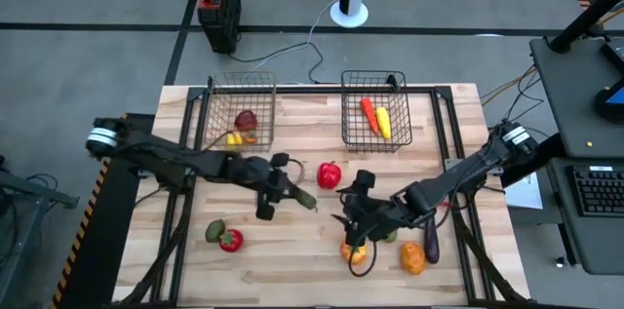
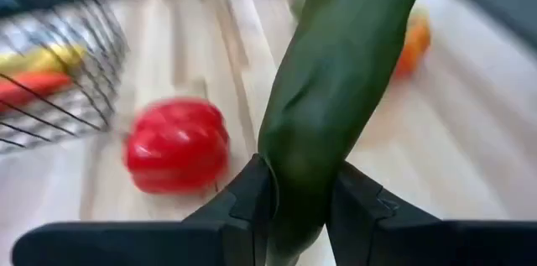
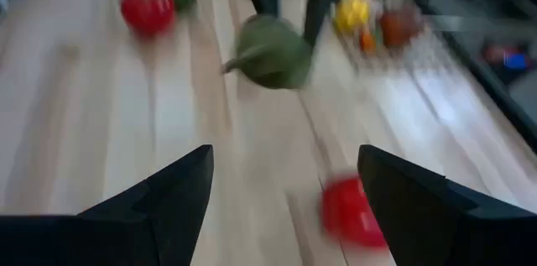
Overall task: Sort produce into baskets
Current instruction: Put the green chili pepper into the right black wire basket
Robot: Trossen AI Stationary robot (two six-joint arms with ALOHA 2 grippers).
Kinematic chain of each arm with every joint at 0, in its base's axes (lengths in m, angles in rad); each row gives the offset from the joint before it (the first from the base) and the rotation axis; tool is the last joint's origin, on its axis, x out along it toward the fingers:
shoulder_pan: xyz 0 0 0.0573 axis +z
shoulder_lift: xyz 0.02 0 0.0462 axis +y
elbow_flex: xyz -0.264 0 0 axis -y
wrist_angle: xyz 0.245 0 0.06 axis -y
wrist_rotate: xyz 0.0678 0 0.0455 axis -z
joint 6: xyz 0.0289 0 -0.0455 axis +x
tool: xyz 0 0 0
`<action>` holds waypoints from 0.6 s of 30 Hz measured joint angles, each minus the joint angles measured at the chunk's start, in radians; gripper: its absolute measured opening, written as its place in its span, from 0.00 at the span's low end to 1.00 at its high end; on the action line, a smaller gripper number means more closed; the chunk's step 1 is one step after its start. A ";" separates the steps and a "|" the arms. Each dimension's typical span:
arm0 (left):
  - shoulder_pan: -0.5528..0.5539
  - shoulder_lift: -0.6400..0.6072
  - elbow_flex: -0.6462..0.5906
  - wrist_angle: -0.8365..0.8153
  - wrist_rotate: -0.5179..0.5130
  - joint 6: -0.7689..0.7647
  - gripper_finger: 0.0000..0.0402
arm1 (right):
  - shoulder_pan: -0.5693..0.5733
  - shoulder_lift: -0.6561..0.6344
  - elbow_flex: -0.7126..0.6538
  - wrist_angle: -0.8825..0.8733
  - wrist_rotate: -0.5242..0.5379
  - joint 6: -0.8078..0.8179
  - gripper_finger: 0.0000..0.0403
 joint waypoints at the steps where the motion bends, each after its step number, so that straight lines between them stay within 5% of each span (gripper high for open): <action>1: -0.010 -0.028 -0.020 0.035 -0.019 -0.022 0.17 | 0.000 0.003 -0.031 0.097 0.015 -0.037 0.71; 10: -0.092 -0.124 -0.134 0.270 -0.142 -0.139 0.17 | -0.018 0.042 -0.245 0.806 0.066 -0.254 0.71; 18: -0.123 -0.063 -0.113 0.376 -0.178 -0.155 0.18 | -0.045 0.137 -0.228 1.044 0.009 -0.384 0.73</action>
